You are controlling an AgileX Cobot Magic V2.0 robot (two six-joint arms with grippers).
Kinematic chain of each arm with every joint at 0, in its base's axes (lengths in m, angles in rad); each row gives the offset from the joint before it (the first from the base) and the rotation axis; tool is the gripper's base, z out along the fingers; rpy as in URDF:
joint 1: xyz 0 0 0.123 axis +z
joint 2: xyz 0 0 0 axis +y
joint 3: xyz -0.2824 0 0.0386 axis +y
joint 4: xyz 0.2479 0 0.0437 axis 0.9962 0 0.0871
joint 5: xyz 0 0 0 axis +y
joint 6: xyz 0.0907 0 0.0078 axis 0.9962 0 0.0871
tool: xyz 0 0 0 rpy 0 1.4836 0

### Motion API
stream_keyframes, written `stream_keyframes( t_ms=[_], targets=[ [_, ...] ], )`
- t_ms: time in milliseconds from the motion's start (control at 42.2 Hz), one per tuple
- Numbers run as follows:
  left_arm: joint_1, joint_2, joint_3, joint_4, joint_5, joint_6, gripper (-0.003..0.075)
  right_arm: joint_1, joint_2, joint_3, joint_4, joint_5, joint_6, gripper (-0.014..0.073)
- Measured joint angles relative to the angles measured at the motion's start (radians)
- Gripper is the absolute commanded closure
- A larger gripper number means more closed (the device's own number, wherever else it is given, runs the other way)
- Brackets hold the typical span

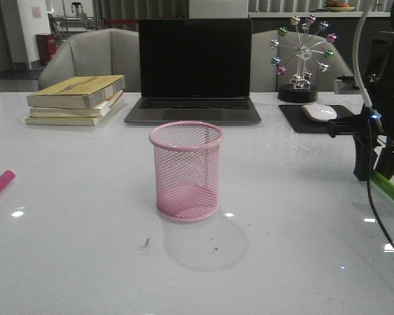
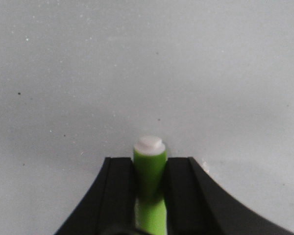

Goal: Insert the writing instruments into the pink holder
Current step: 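Lift the green highlighter and carry it over the pink holder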

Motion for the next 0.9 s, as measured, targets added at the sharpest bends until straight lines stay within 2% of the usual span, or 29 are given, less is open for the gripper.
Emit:
stream_keyframes(
  t_ms=[166,379,545,664,759,901],
  targets=[
    [0.000,0.000,0.000,0.000,0.000,0.000,0.0383,0.015,-0.094,0.024,-0.004,-0.019,0.000,0.0392],
    [0.000,0.000,0.000,0.000,0.000,0.000,0.0383,0.113,-0.362,0.208,0.009,-0.219,0.000,0.0392],
    [0.000,0.000,0.000,0.000,0.000,0.000,0.0384,0.253,-0.581,0.432,0.024,-0.540,0.000,0.0392],
    [0.000,0.000,0.000,0.000,0.000,0.000,0.0384,0.380,-0.700,0.585,0.032,-0.821,0.000,0.0392],
    [0.000,0.000,0.000,0.000,0.000,0.000,0.0392,0.473,-0.722,0.668,0.032,-1.025,0.000,0.0392],
    [0.000,0.000,0.000,0.000,0.000,0.000,0.0392,0.587,-0.692,0.703,0.007,-1.246,0.000,0.0392]
  ],
)
